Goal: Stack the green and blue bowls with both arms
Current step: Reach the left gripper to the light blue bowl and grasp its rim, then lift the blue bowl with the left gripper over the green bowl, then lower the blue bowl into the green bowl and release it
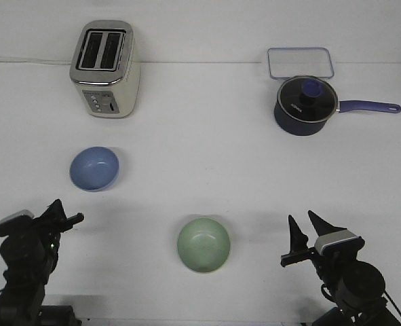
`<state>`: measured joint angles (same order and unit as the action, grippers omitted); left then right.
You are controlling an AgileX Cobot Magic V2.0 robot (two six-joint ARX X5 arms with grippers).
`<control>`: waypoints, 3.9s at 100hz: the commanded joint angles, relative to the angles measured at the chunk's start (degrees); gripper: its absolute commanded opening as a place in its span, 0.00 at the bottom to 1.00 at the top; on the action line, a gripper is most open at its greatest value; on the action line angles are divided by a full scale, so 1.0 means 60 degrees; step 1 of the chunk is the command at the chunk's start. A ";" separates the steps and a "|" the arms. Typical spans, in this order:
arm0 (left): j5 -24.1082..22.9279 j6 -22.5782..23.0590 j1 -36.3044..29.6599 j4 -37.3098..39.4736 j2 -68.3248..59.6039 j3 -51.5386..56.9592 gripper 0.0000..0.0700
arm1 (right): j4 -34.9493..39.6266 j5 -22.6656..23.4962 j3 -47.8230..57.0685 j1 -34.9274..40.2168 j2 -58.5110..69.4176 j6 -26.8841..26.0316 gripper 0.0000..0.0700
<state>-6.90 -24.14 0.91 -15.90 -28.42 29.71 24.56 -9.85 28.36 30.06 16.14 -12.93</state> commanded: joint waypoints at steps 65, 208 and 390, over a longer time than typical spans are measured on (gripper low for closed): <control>0.1934 0.0222 0.0852 -0.0175 -0.7883 0.3490 0.88 | -0.0171 0.0499 0.0000 0.0058 0.0004 -0.0087 0.48; 0.4849 0.1093 -0.5129 -0.0335 -0.6171 0.3566 0.02 | -0.0157 0.0481 0.0000 0.0058 0.0004 -0.0087 0.48; -0.1107 0.3697 -0.2521 0.2011 0.1982 -0.0091 0.02 | -0.0801 -0.1373 -0.0055 0.0055 -0.1708 0.1308 0.00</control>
<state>-13.21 -3.25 -14.24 -6.26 -20.12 30.50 20.14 -17.91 28.23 30.06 5.85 -6.28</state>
